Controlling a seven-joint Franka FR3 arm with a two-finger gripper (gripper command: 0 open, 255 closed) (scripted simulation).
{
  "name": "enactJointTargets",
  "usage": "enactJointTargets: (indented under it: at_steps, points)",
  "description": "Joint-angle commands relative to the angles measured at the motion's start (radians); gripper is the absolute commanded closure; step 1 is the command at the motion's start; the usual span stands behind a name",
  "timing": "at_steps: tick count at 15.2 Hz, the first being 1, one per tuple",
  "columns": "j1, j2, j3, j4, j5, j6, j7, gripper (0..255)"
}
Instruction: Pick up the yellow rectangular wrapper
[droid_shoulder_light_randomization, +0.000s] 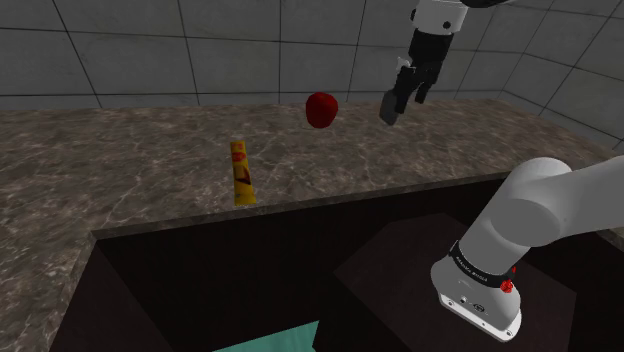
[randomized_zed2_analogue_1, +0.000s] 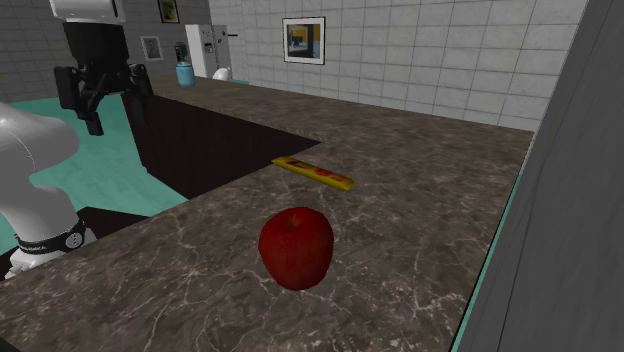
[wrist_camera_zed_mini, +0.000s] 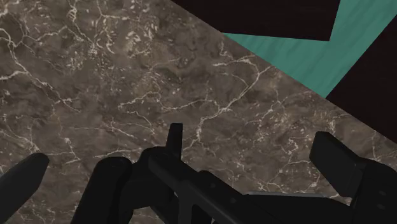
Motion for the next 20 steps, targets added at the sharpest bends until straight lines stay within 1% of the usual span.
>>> enactJointTargets:
  at_steps: [1,6,11,16,20]
  points:
    - [0.0,0.0,0.0,0.0,0.0,0.0,0.0,0]
    - [0.017,0.108,0.089,0.0,0.072,0.108,0.134,0]
    - [0.027,0.246,0.174,0.036,0.123,0.217,0.264,0]
    - [0.028,0.408,0.254,0.106,0.143,0.318,0.393,0]
    - [0.025,0.551,0.313,0.187,0.131,0.387,0.502,0]
